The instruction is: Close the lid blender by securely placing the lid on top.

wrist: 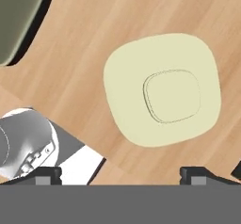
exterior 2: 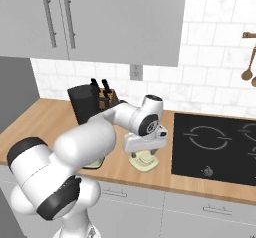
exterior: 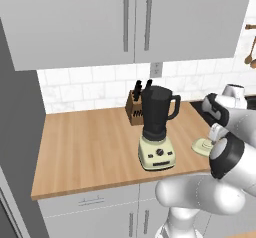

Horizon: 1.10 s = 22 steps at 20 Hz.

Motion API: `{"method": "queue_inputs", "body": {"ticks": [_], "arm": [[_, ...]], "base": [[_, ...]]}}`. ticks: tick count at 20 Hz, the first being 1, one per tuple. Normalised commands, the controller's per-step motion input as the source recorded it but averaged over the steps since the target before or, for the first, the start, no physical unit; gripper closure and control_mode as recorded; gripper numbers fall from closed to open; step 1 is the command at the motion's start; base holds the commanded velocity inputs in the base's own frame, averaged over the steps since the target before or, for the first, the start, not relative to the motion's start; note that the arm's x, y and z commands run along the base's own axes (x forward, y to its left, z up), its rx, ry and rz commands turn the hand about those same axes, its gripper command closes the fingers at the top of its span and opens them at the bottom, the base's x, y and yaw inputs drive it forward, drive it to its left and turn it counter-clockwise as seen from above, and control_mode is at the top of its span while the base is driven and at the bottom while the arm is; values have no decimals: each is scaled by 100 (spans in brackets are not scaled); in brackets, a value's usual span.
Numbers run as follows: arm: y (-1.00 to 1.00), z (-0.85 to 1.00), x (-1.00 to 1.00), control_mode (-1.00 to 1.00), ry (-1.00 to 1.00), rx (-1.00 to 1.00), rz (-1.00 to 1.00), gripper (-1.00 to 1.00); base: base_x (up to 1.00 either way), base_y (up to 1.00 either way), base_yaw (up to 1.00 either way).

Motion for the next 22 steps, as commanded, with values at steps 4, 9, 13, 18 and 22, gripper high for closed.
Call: {"method": "queue_inputs", "body": {"ticks": [4,9,13,18,22], "arm": [[-8,-34,0,-100,-9,-5,10,-100],[0,-13,14,-100,-2,-1,3,-100],[0,-2,13,-100,0,0,0,-100],[0,-9,13,-100,0,0,0,-100],[0,-10,9,-100,0,0,0,-100]], "base": [[0,0,0],[0,0,0],[0,0,0],[0,0,0],[0,0,0]]}}
